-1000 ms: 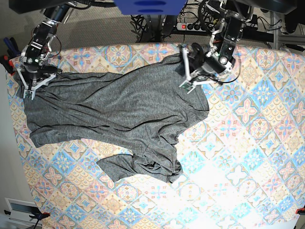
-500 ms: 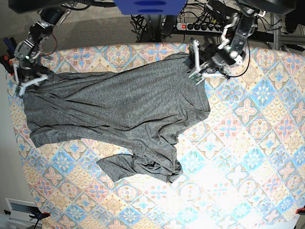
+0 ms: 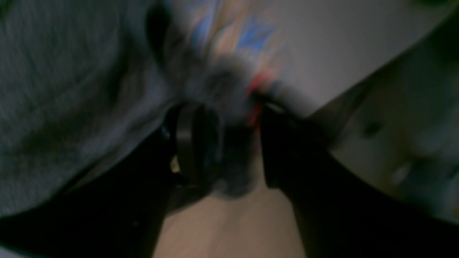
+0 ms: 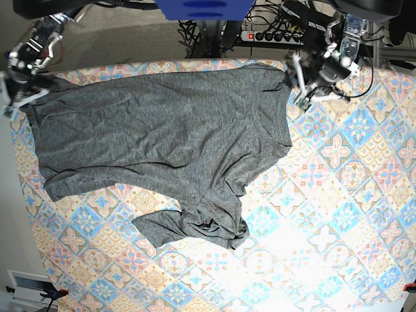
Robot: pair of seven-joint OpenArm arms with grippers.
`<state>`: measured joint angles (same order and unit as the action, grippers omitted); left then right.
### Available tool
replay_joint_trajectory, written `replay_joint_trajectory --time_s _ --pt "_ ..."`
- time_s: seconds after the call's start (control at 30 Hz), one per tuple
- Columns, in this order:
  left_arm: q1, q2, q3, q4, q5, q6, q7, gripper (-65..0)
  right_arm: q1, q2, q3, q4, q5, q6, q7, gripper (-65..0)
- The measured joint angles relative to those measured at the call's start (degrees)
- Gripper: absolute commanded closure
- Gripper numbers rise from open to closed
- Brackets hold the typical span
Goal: Layout the t-shirt on the table in an organized manner, then fold the t-shirt properly
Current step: 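Grasp the shirt edges with both grippers and pull them apart, then move both grippers down onto the shirt body and grasp fabric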
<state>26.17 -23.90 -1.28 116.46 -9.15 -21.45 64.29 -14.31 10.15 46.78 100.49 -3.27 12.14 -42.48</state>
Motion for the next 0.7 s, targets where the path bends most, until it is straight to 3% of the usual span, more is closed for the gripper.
replay_joint_trajectory --time_s 0.07,0.17,0.23,0.43,0.6,0.7 --pt "-0.4 0.6 0.3 0.0 -0.6 -0.2 0.4 -9.7 0.2 -0.1 0.0 3.1 0.7 0.5 0.5 -23.7" --pt "-1.3 0.5 0.3 -0.2 0.0 0.0 5.6 -9.7 0.8 -2.5 -0.2 3.5 0.9 0.7 -4.7 -23.7" --pt "-1.8 0.2 0.0 -0.2 0.0 0.0 5.4 -9.7 -0.1 -3.7 -0.2 3.2 0.6 0.7 -6.8 -23.7" --pt "-3.5 0.4 0.2 -0.2 -0.5 -0.2 6.1 -9.7 0.8 -2.4 -0.3 3.6 0.5 0.5 -5.1 -23.7" --pt "-10.2 4.5 0.1 0.0 -0.5 0.2 5.9 -9.7 0.2 -2.9 -0.5 3.5 0.5 0.7 -6.1 -23.7" --pt "-13.5 6.9 0.2 0.2 0.1 0.2 10.6 -9.7 0.5 -2.5 -0.7 3.5 0.5 0.7 -5.8 -23.7"
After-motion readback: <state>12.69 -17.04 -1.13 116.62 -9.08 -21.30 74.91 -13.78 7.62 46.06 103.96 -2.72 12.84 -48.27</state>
